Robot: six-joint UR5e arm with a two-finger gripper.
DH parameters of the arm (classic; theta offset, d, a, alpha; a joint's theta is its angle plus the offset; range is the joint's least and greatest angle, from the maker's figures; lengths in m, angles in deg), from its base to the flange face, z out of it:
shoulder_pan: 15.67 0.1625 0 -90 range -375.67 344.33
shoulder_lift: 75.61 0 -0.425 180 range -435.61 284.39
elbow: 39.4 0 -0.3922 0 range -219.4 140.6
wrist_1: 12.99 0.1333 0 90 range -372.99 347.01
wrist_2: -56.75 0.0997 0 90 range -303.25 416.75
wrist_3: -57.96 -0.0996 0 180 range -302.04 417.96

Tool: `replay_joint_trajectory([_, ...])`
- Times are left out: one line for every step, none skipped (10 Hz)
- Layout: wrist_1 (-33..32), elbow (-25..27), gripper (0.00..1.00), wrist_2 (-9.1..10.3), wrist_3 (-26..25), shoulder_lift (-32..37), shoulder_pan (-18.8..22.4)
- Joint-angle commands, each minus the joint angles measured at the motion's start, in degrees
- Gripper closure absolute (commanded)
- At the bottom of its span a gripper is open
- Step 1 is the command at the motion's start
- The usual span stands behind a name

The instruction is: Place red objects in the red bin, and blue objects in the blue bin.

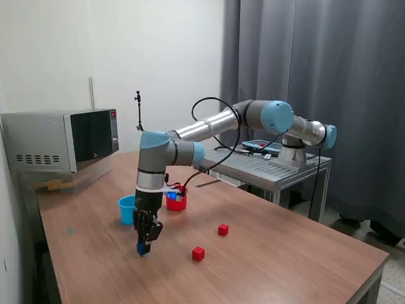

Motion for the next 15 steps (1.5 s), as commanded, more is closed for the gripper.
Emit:
replay_joint_trajectory([0.03, -2.27, 1.0, -1.26, -0.09, 1.12, 0.02])
replay_joint_trajectory([0.21, -2.2, 1.0, -3.27, -0.09, 2.95, -0.06])
replay_joint_trajectory([0.3, -1.67, 1.0, -3.64, -0.17, 4.45, -0.15])
replay_joint_trajectory([0.3, -0.71, 1.0, -4.34, -0.26, 5.77, -0.76])
replay_joint_trajectory([1.08, 1.3, 1.0, -7.04, -2.79, 8.04, -2.25])
replay_joint_trajectory([2.48, 3.67, 1.0, -8.9, -5.16, 10.07, -2.96])
replay_joint_trajectory([4.41, 7.44, 1.0, -10.05, -5.45, 12.18, -3.58])
replay_joint_trajectory([5.21, 10.0, 1.0, -10.23, -5.62, 12.89, -4.36])
replay_joint_trajectory([5.91, 11.33, 1.0, -10.15, -5.71, 12.99, -5.24])
replay_joint_trajectory([6.1, 12.3, 1.0, -10.32, -5.89, 13.07, -5.34])
replay_joint_trajectory([6.1, 13.0, 1.0, -10.32, -7.11, 13.08, -5.69])
replay_joint_trajectory([6.18, 13.45, 1.0, -10.67, -7.73, 13.16, -6.65])
replay_joint_trajectory([6.19, 13.62, 1.0, -11.63, -7.82, 13.16, -7.18])
replay_joint_trajectory([6.27, 13.63, 1.0, -12.25, -7.82, 13.16, -7.53])
replay_joint_trajectory([6.27, 13.63, 1.0, -12.26, -7.82, 13.16, -7.8])
